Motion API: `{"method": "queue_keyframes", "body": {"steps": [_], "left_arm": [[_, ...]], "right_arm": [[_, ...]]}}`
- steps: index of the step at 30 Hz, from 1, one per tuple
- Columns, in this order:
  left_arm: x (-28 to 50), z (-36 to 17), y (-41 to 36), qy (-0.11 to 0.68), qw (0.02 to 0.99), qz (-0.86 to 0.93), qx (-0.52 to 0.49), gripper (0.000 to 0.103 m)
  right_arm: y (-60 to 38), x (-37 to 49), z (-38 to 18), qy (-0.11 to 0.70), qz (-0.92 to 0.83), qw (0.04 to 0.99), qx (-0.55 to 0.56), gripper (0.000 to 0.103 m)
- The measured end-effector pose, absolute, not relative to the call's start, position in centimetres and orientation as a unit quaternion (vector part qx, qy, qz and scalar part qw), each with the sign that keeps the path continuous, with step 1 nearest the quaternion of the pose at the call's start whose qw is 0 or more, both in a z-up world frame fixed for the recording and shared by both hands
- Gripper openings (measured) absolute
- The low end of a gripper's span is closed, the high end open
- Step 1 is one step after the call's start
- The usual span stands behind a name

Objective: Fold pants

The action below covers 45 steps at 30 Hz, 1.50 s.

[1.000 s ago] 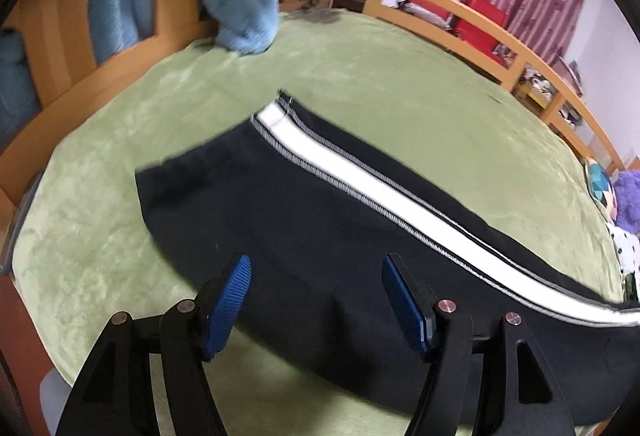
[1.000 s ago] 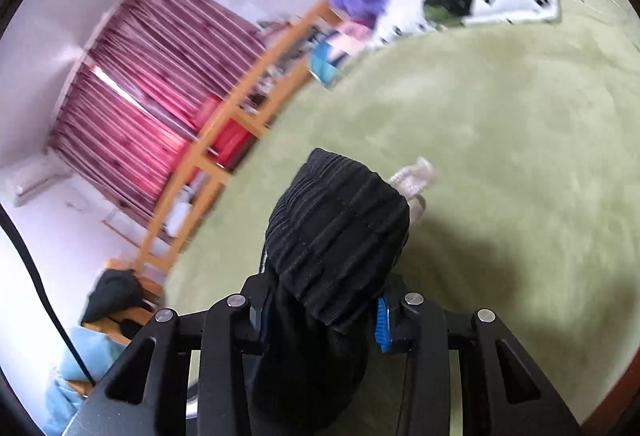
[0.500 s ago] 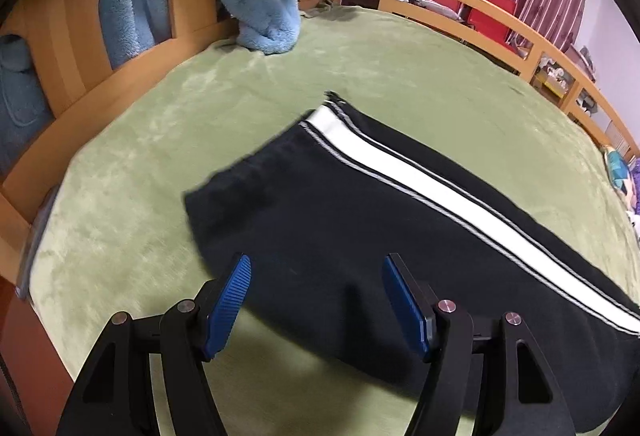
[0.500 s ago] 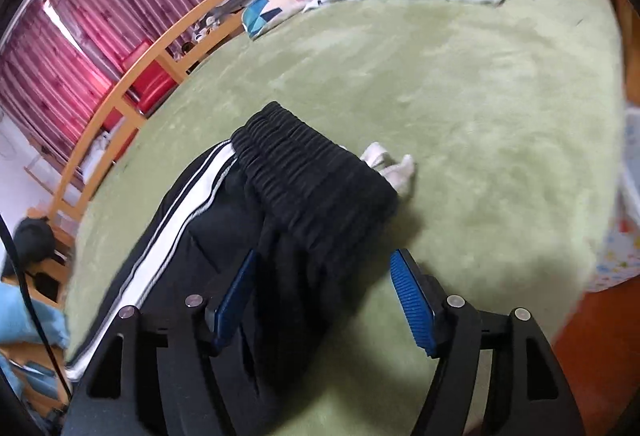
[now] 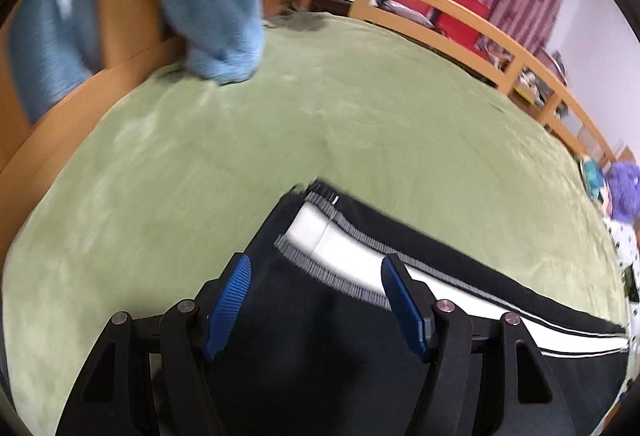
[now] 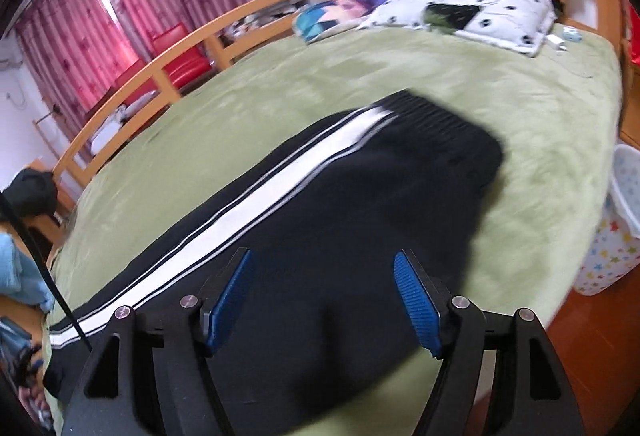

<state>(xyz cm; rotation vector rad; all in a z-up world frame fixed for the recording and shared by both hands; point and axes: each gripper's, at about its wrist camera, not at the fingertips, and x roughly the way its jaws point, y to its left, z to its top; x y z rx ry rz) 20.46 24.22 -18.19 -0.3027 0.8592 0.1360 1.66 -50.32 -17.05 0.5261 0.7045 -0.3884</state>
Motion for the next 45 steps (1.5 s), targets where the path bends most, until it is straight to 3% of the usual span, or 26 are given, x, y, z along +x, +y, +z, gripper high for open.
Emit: {"method": "queue_keyframes", "body": {"steps": [2,4,5,7,8,9,13,17,20,22,23,24,32,36,37,39,40,45], "left_arm": [[22.2,-18.8,23.8,0.425,0.894,0.067,-0.122,0.064],[23.8,-19.9,24.1,0.442,0.886,0.086,-0.113,0.056],[24.2,-20.4,24.4,0.447,0.882,0.093,-0.12,0.036],[24.2,-21.0,25.2,0.446,0.878,0.078,-0.156,0.029],[24.1,-21.0,25.2,0.445,0.879,0.065,-0.155,0.016],[23.8,-20.9,25.2,0.443,0.883,0.053,-0.148,0.014],[21.5,-18.9,26.9,0.387,0.904,0.04,-0.178,0.013],[23.0,-20.6,26.8,0.419,0.891,0.058,-0.162,0.016],[23.3,-20.8,27.3,0.443,0.879,0.061,-0.163,0.028],[21.2,-19.3,28.7,0.415,0.887,0.062,-0.195,0.041],[19.8,-18.4,29.4,0.398,0.892,0.068,-0.202,0.055],[18.6,-17.7,29.9,0.389,0.895,0.067,-0.206,0.061],[10.4,-17.4,29.8,0.385,0.898,0.047,-0.209,0.061],[9.3,-18.9,29.2,0.392,0.895,0.043,-0.207,0.055],[9.5,-19.5,29.0,0.397,0.893,0.042,-0.209,0.049],[10.0,-20.3,28.7,0.408,0.891,0.054,-0.192,0.017],[10.3,-20.5,28.6,0.413,0.89,0.064,-0.18,0.013],[9.5,-18.2,31.2,0.365,0.901,0.046,-0.229,0.012]], "right_arm": [[-48.0,3.0,-17.5,0.348,-0.177,0.886,0.249,0.072],[-46.4,4.3,-18.0,0.357,-0.163,0.886,0.246,0.072],[-45.4,4.9,-18.1,0.361,-0.157,0.887,0.241,0.072],[-43.7,6.2,-18.0,0.371,-0.147,0.889,0.225,0.072],[-42.9,6.6,-18.0,0.374,-0.145,0.891,0.215,0.072],[-42.1,7.1,-17.8,0.375,-0.143,0.893,0.201,0.072],[-40.2,8.7,-17.2,0.382,-0.139,0.899,0.165,0.072],[-39.1,8.9,-16.5,0.373,-0.126,0.905,0.161,0.072],[-38.4,9.2,-16.8,0.384,-0.111,0.901,0.167,0.072],[-38.1,8.9,-16.9,0.389,-0.103,0.9,0.168,0.072],[-37.8,8.6,-16.9,0.388,-0.101,0.901,0.167,0.072],[-37.7,8.2,-16.8,0.386,-0.1,0.902,0.166,0.072],[-37.0,5.7,-18.7,0.394,-0.098,0.889,0.209,0.072],[-36.4,5.0,-19.4,0.402,-0.093,0.882,0.227,0.072],[-36.3,4.9,-19.3,0.402,-0.093,0.882,0.226,0.072],[-35.9,4.4,-19.0,0.401,-0.094,0.884,0.22,0.072],[-35.7,4.2,-18.8,0.401,-0.094,0.885,0.218,0.072],[-35.2,2.8,-17.2,0.392,-0.1,0.893,0.198,0.072]]}}
